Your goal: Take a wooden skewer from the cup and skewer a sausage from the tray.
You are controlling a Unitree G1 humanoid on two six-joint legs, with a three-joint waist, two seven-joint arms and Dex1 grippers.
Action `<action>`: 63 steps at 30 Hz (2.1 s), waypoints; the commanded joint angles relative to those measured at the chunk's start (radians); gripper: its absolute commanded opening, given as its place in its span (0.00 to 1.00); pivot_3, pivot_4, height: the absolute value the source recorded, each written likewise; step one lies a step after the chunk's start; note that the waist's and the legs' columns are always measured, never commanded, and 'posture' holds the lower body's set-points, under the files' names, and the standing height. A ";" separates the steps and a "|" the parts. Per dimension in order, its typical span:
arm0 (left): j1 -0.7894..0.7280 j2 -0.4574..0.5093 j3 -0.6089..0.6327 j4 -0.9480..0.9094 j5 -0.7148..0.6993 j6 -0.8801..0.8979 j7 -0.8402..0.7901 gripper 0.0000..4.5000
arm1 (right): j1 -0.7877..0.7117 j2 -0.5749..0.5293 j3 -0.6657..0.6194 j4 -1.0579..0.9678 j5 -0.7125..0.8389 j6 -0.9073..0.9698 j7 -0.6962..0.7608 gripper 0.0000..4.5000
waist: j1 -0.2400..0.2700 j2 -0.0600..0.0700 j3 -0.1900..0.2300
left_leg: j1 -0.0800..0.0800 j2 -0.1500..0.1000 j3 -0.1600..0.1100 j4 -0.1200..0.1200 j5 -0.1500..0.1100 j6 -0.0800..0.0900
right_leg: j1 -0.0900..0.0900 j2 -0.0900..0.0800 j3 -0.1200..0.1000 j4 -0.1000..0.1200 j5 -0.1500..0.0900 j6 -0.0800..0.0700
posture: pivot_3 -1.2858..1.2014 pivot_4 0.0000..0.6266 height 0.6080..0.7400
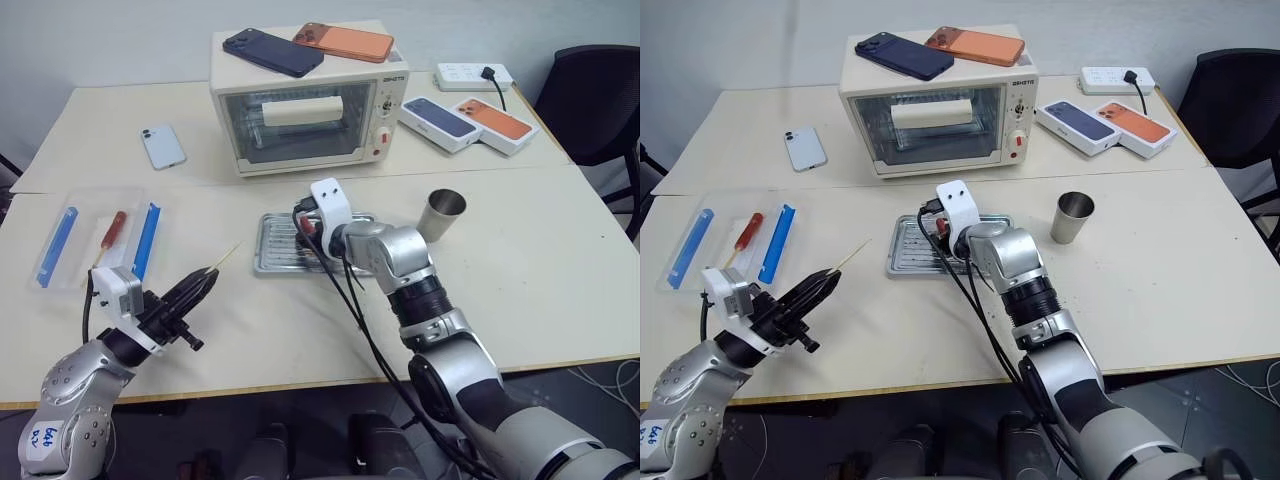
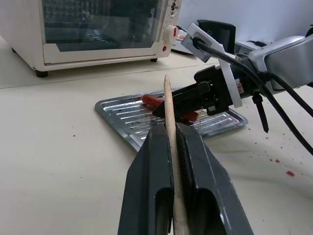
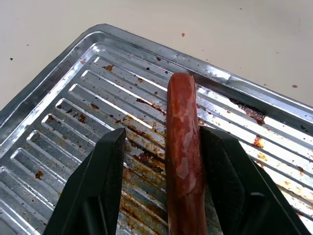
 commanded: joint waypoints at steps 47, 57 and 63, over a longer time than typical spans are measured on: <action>-0.039 0.264 -0.013 -0.019 -0.079 0.113 -0.268 0.00 | 0.127 -0.746 0.256 -0.555 0.116 -0.553 1.144 0.04 | 0.015 -0.001 0.001 | 0.000 0.001 -0.001 -0.008 0.000 0.001 | 0.002 0.000 -0.001 -0.011 0.000 0.000 | 0.52 0.24 1.00; -0.177 0.410 -0.115 -0.012 -0.164 0.282 -0.416 0.00 | 0.146 -0.782 0.250 -0.497 0.120 -0.630 1.271 0.04 | 0.015 -0.001 0.001 | 0.001 0.003 0.000 -0.011 0.001 -0.002 | 0.002 0.000 -0.001 -0.012 0.000 0.000 | 0.52 0.24 1.00; -0.223 0.391 -0.173 0.011 -0.128 0.281 -0.422 0.00 | 0.149 -0.768 0.241 -0.536 0.128 -0.598 1.248 0.04 | 0.016 -0.001 0.001 | 0.001 0.002 -0.001 -0.010 0.001 -0.002 | 0.003 0.000 -0.001 -0.012 0.000 0.000 | 0.52 0.24 1.00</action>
